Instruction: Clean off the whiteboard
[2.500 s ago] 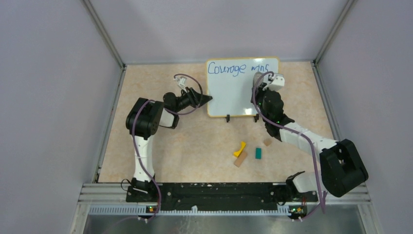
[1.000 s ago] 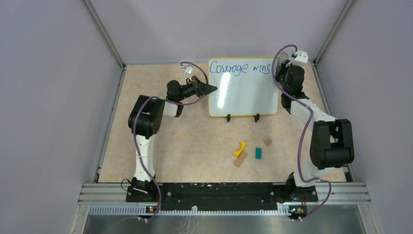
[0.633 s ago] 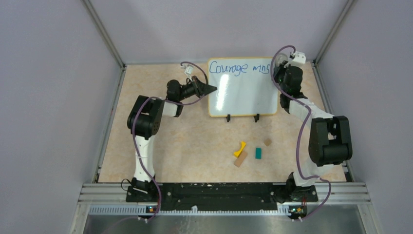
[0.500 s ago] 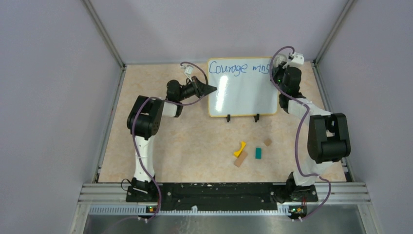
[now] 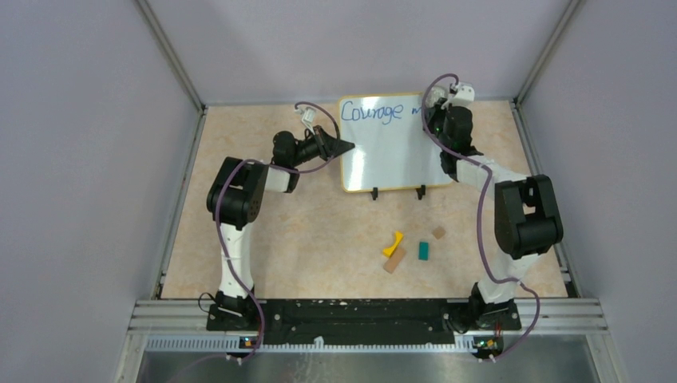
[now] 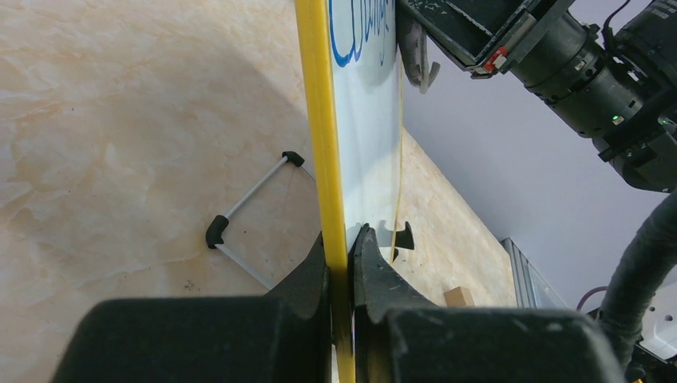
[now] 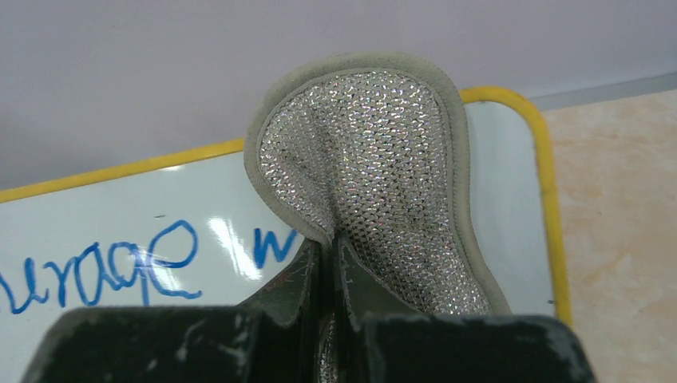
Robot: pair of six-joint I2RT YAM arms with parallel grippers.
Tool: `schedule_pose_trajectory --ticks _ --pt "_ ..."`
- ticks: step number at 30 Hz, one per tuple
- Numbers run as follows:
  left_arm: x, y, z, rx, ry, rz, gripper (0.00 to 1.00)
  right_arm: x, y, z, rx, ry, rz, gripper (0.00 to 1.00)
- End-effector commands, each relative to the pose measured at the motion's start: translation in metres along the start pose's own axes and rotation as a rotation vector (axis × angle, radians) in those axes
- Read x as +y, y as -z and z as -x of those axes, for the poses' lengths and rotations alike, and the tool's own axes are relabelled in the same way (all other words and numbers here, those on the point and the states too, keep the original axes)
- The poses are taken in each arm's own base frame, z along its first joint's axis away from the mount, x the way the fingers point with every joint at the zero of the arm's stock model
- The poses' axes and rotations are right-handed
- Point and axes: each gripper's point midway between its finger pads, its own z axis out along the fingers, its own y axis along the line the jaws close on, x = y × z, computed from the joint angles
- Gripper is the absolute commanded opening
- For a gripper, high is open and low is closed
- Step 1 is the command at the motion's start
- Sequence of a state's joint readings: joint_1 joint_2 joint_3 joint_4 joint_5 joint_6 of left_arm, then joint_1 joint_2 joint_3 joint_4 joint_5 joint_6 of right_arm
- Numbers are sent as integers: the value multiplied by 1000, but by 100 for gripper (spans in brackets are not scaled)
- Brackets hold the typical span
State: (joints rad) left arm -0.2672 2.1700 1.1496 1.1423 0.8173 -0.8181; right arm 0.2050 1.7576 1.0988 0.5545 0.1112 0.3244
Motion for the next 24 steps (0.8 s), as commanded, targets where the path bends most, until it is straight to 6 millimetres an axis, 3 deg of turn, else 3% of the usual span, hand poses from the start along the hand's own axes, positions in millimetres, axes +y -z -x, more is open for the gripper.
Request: schedule_pose_trajectory --ticks 1,10,14,18,24 --pt "49 10 -8 -6 -238 170 0 62 -5 -19 54 -15 153 0" --pt "49 10 -8 0 -254 182 0 123 -1 -29 79 -72 303 0" --pt "48 11 -7 -3 -262 188 0 134 3 -24 71 -109 344 0" --pt "49 12 -8 1 -267 194 0 126 6 -18 55 -92 313 0" --pt "49 13 -8 0 -268 199 0 74 4 -16 64 -90 166 0"
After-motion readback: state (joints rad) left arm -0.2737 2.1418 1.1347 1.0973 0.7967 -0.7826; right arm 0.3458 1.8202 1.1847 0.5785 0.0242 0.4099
